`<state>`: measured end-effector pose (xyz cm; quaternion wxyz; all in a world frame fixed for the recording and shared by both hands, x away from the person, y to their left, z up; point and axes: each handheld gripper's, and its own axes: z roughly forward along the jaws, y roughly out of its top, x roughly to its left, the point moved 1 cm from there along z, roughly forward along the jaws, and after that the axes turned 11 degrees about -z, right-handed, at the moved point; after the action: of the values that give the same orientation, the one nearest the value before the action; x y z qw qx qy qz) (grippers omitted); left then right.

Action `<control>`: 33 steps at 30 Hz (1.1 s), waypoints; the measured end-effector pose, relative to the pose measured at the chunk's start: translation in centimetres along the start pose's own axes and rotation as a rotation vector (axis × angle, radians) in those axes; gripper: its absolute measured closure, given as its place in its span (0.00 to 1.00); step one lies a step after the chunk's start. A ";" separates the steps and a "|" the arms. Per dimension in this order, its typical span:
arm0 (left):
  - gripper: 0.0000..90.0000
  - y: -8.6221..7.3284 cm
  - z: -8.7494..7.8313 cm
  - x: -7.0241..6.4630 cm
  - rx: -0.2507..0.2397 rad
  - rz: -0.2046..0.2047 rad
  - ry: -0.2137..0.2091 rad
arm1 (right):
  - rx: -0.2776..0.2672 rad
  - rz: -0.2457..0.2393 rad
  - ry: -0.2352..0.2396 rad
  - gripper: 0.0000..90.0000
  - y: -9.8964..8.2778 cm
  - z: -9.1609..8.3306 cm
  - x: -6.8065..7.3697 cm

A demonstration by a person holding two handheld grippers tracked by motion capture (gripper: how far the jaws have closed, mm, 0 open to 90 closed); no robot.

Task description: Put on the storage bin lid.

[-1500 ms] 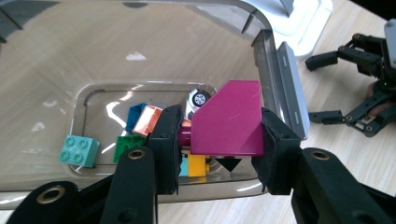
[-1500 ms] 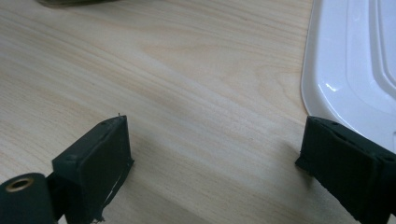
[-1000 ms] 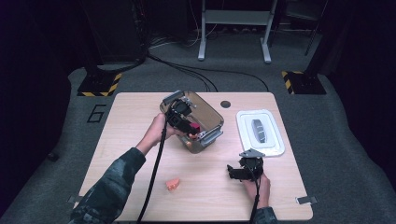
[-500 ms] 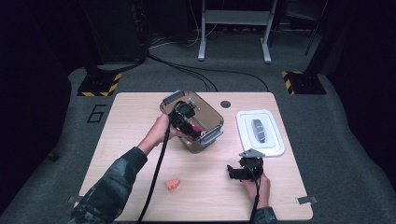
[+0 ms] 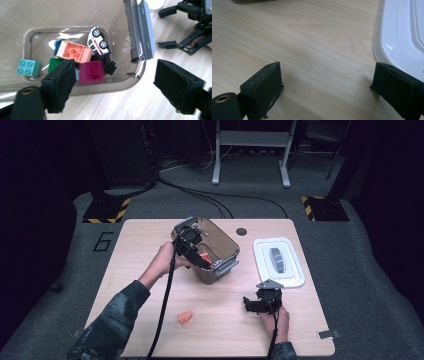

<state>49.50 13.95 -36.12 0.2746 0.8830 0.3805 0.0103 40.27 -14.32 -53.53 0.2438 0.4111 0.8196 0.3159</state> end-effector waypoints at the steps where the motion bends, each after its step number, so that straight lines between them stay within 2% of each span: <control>1: 0.17 -0.3 -0.4 0.0 -0.010 0.000 0.000 | 0.000 0.000 0.000 0.09 0.0 0.0 0.0; 8: 0.15 -2.8 -2.5 0.0 -0.068 0.000 0.004 | 0.000 0.001 0.002 0.09 0.0 0.0 0.0; 16: 0.12 -6.4 -3.3 0.0 -0.109 0.005 0.035 | 0.000 0.002 0.002 0.09 0.0 0.0 0.0; 23: 0.10 -9.7 -2.1 -0.3 -0.114 0.002 0.043 | 0.000 0.001 0.000 0.09 0.0 0.0 0.0; 31: 0.08 -13.4 -0.1 -0.1 -0.128 -0.026 0.034 | 0.000 0.000 -0.001 0.09 0.0 0.0 0.0; 33: 0.07 -14.4 0.8 -0.2 -0.119 -0.022 0.033 | 0.000 0.001 -0.001 0.09 0.0 0.0 0.0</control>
<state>39.91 21.46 -43.82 0.3206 0.8605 0.3933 0.0444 40.26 -14.31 -53.54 0.2440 0.4116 0.8194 0.3157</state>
